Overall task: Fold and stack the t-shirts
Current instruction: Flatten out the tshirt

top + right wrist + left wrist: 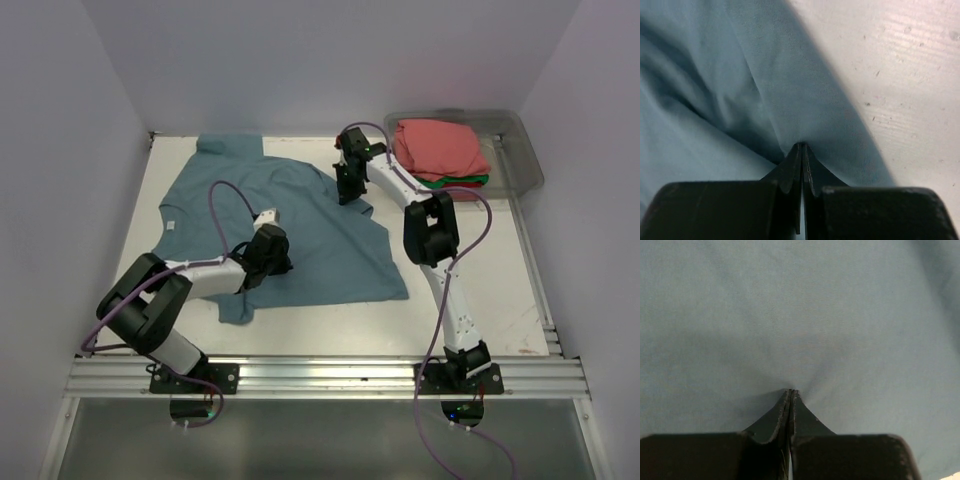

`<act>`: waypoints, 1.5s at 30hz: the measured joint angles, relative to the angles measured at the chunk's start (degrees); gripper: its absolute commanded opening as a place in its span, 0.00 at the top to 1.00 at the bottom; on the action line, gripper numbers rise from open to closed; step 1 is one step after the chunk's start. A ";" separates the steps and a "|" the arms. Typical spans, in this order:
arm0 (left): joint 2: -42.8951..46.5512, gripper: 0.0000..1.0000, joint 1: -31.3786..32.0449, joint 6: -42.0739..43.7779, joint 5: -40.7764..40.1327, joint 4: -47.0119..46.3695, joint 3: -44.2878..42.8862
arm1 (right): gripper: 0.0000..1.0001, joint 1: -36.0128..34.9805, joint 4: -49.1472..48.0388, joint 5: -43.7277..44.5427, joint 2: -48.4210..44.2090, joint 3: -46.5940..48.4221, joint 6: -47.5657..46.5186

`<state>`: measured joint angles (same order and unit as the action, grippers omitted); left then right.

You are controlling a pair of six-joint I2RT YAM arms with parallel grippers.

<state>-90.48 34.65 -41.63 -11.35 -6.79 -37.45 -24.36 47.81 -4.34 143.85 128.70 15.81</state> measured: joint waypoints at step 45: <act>9.38 1.00 4.87 -5.77 -1.49 3.65 7.69 | 1.00 1.75 -26.77 35.69 -15.17 -14.56 -1.31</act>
<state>-81.10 39.53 -47.40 -12.84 -3.14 -29.76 -22.61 21.04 31.35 128.68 114.15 14.50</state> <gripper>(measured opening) 0.005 0.007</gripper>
